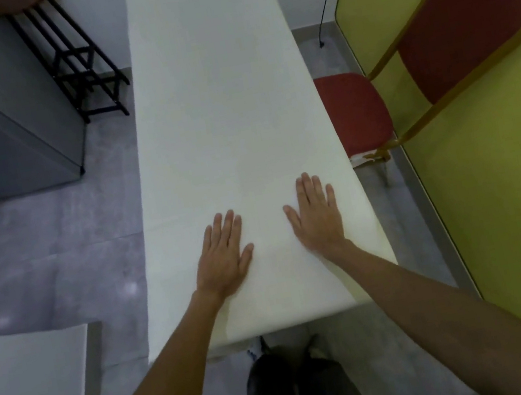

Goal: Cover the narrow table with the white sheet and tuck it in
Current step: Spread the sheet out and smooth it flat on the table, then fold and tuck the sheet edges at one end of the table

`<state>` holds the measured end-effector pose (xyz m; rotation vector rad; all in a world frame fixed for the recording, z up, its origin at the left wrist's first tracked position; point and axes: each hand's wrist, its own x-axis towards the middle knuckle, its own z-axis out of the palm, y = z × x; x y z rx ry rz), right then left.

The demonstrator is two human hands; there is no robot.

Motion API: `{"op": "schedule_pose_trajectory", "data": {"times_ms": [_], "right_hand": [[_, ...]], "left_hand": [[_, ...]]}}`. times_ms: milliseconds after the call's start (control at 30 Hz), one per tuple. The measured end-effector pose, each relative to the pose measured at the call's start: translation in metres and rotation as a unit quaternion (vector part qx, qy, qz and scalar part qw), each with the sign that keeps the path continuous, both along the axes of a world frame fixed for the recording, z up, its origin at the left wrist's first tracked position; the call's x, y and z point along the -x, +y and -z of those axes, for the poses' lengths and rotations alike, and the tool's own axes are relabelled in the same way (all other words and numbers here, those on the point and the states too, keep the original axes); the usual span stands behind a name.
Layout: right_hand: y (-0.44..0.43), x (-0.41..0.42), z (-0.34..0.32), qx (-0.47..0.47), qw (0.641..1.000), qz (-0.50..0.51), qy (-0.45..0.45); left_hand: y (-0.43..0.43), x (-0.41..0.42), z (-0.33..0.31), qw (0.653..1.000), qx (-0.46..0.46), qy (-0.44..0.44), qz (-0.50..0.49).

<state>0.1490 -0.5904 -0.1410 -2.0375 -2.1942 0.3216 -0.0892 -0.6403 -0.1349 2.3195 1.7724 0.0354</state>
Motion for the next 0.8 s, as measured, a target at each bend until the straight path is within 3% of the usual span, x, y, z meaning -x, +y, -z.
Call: {"op": "schedule_pose_trajectory", "data": {"times_ms": [133,267,467,567,700,800], "right_hand": [[-0.011,-0.076,0.004,0.027,0.994,0.104,0.022],[-0.025,-0.119,0.005,0.089,0.951,0.258,0.143],[-0.035,-0.090,-0.019,0.037,0.982,0.120,0.141],[-0.048,-0.067,-0.013,0.030,0.986,0.129,0.100],[-0.067,-0.077,-0.007,0.046,0.955,0.243,0.163],[-0.074,-0.108,-0.012,0.138,0.915,0.245,0.288]], "left_hand": [[-0.017,0.040,0.000,0.999,0.007,0.007,-0.042],[-0.017,0.040,-0.003,0.998,0.028,0.011,-0.050],[0.020,-0.033,-0.020,0.998,0.037,-0.036,0.029],[0.030,-0.098,-0.027,0.993,0.042,-0.083,0.073],[0.023,-0.150,-0.015,0.983,0.073,-0.077,0.148],[0.018,-0.154,-0.001,0.980,0.062,-0.043,0.184]]}}
